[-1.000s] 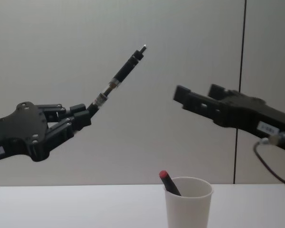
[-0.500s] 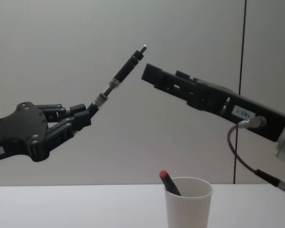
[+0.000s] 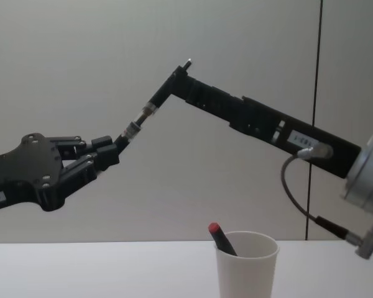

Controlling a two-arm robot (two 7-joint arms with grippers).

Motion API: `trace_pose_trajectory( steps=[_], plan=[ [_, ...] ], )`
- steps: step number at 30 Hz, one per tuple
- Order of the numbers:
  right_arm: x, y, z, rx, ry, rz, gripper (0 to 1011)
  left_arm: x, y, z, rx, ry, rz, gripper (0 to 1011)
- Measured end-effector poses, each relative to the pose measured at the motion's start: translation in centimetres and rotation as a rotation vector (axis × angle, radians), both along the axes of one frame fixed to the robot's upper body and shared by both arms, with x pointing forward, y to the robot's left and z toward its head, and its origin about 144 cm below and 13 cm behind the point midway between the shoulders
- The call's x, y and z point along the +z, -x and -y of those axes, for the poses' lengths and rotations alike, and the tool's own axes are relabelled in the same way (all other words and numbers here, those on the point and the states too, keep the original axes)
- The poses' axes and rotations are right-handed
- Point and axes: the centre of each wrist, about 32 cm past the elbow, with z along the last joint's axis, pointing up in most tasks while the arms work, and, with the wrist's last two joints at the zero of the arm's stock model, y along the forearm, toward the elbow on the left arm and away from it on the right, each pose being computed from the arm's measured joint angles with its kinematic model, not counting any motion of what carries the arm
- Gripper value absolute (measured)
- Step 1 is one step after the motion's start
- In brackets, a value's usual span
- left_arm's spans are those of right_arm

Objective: Place the pen into the pen holder.

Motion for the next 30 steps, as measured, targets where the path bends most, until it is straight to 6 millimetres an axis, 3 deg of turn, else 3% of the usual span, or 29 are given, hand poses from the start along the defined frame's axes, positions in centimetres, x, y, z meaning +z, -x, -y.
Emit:
trace_pose_trajectory(
  steps=[23,30],
  plan=[
    [0.1,-1.5,-2.4,0.028,-0.025,-0.049,1002,0.0,0.0,0.0,0.000,0.000,0.000,126],
    [0.1,-1.7,-3.0,0.036,-0.029,-0.056,862,0.0,0.0,0.0,0.000,0.000,0.000,126]
  ],
)
